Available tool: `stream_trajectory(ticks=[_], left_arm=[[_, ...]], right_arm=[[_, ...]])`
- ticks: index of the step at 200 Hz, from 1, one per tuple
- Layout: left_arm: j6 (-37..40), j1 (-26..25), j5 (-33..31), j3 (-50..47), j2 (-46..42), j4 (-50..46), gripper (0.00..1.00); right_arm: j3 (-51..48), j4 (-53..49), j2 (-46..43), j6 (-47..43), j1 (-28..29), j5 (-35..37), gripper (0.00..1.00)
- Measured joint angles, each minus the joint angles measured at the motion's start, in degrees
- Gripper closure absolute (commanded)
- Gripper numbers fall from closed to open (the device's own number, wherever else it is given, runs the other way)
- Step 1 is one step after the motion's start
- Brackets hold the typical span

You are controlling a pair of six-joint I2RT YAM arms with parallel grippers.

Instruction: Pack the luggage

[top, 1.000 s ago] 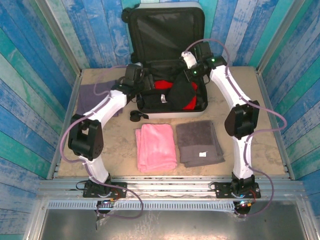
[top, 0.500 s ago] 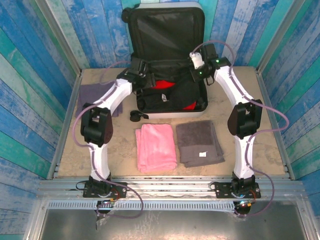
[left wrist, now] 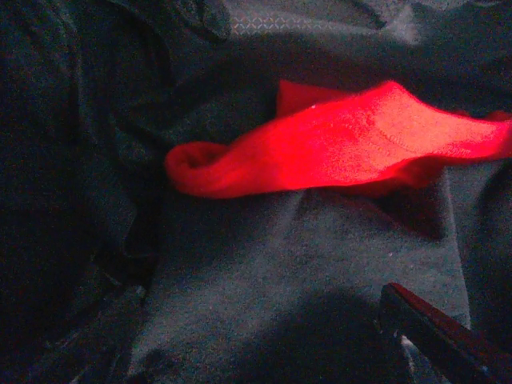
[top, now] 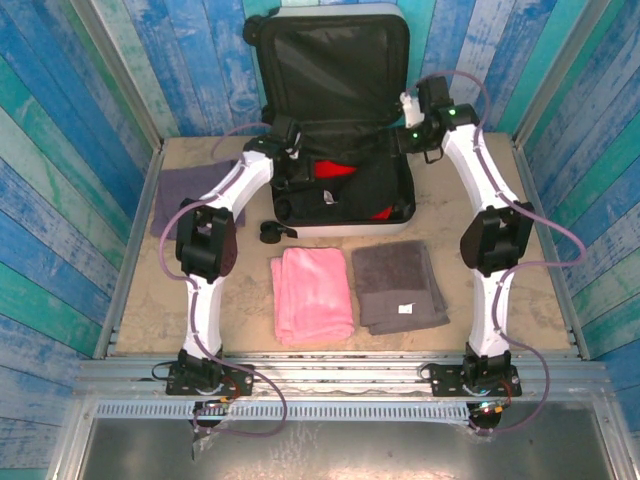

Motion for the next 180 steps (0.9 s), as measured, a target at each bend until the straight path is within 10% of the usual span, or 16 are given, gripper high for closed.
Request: stream_trajectory(ticks=[118,161,180], left_arm=[[1.14,-2.67,-2.27,7.56,8.48,-11.85,0.47],[-0.17,-2.58,-2.38,7.3,8.76,-11.76,0.97],[-0.48,-2.56,-2.4,7.04,8.76,-11.32,1.0]], right_arm=[[8.24,-7.08,11.04,5.81,2.4,-4.2,0.27],[8.35,-7.87,12.66,5.51,2.47,-4.39,0.57],[8.37,-7.8,12.72,4.52,2.47,-5.53,0.78]])
